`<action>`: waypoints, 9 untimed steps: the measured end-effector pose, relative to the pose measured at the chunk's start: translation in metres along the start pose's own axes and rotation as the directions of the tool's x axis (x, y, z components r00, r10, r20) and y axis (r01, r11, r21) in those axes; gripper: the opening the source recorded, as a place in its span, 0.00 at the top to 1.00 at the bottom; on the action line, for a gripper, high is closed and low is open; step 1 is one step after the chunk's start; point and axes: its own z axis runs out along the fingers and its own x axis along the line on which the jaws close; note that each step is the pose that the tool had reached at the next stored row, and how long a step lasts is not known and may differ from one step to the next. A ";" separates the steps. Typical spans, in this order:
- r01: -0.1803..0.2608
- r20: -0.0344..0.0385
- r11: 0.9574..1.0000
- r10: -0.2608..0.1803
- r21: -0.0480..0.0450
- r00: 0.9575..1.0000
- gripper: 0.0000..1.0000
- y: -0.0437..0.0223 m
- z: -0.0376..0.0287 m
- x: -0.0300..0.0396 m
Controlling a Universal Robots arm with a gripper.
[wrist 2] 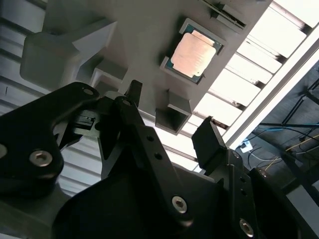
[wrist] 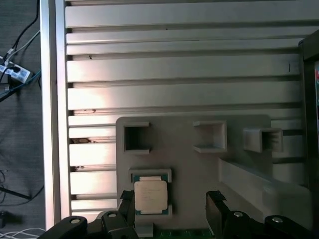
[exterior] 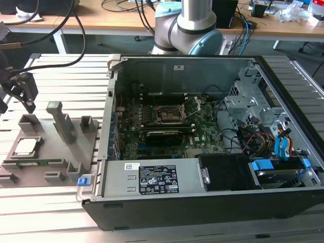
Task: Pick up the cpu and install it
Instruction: 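Pick up the cpu and move it towards the insertion slot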
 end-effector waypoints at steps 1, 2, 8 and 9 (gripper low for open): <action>0.000 0.000 1.000 0.000 0.000 1.000 0.32 0.0000 0.0013 0.0000; 0.000 0.000 1.000 0.000 0.000 1.000 0.32 -0.0001 0.0023 0.0000; 0.000 0.000 1.000 0.000 0.000 1.000 0.32 -0.0002 0.0086 0.0001; 0.000 0.000 1.000 0.000 0.000 1.000 0.32 -0.0003 0.0098 0.0001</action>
